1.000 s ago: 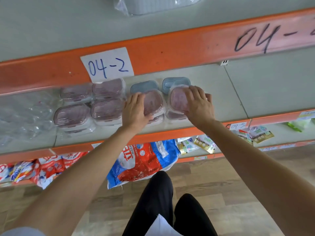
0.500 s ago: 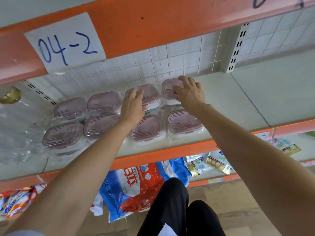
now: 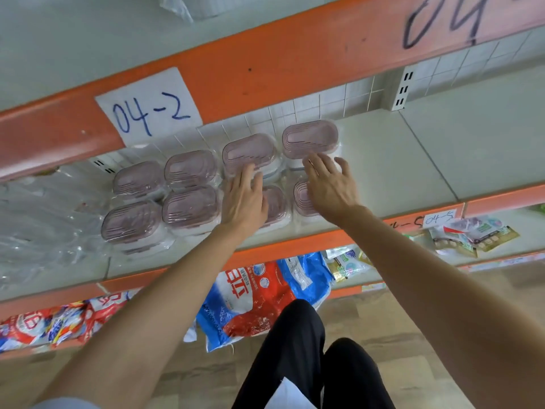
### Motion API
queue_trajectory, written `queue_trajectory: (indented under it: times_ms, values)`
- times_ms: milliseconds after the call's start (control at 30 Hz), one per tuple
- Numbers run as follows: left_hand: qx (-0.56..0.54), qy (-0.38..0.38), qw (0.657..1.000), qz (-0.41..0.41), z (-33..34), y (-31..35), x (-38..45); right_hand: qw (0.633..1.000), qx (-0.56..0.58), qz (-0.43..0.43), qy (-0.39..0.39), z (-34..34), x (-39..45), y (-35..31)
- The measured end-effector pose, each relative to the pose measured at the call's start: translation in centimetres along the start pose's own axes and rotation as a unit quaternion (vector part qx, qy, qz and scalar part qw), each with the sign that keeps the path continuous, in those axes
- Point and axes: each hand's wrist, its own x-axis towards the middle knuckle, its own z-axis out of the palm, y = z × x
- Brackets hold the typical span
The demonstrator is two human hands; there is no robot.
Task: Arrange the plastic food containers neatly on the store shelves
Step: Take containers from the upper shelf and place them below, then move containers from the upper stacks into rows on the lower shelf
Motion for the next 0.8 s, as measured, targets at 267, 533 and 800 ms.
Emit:
queue_trajectory:
  times_ms: [267, 533, 800]
  values:
    - [-0.02, -0.155, 0.981, 0.117, -3.7, 4.3, -7.2, 0.992, 0.049, -0.012, -0.115, -3.5, -9.6, -1.4]
    - [-0.029, -0.132, 0.98, 0.147, -12.2, 8.2, -9.2, 0.993, 0.029, -0.035, -0.106, -14.1, -13.6, 0.6]
    - [-0.045, 0.057, 0.981, 0.182, -25.4, 9.9, -7.2, 0.994, -0.048, -0.101, 0.006, -28.6, -11.4, 2.6]
